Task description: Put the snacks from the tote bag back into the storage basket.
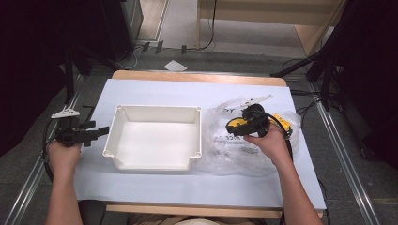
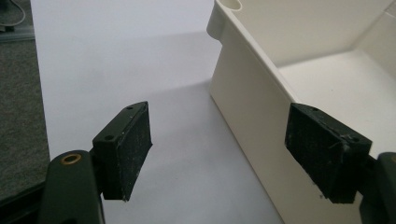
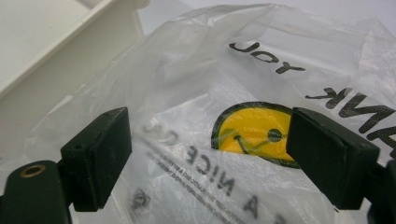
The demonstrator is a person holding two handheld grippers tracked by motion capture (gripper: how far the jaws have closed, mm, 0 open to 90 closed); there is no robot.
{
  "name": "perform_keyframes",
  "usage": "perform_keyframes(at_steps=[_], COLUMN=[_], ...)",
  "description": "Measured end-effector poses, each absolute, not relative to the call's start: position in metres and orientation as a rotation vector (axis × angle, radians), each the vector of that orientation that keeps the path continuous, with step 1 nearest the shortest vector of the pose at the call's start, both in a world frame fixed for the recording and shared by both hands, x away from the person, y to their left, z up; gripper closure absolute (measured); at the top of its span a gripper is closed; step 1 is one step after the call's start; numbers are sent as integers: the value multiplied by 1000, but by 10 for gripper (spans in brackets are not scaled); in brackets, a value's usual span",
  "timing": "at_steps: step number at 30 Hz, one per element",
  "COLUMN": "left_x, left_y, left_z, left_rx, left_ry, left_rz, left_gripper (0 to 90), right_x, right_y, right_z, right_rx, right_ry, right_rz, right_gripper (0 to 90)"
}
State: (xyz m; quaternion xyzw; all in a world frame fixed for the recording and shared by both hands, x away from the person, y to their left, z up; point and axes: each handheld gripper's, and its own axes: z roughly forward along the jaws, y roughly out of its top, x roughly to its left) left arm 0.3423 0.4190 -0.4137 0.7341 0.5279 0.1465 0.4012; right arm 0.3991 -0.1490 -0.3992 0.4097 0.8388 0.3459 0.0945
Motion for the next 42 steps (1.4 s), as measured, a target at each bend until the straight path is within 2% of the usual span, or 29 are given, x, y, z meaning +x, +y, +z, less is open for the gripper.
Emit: perform_keyframes(at_steps=[21, 24, 26, 29, 42], left_x=[340, 343, 343, 345, 352], left_y=[418, 416, 415, 415, 416], left_z=[-414, -414, -414, -414, -413], left_rx=[1866, 1870, 1871, 1873, 1853], left_ry=[1336, 1334, 1333, 1341, 1343], left_rz=[372, 372, 372, 373, 367], left_gripper=[239, 239, 240, 246, 246], right_x=[396, 394, 393, 389, 380], right_y=[-176, -185, -187, -198, -232], right_z=[-376, -373, -373, -369, -362], right_rx=[1213, 1213, 1213, 1210, 1242], right_ry=[2480, 2470, 2468, 2454, 2399], right_rz=[1107, 1107, 1098, 1102, 1075], right_gripper=[174, 250, 254, 311, 344])
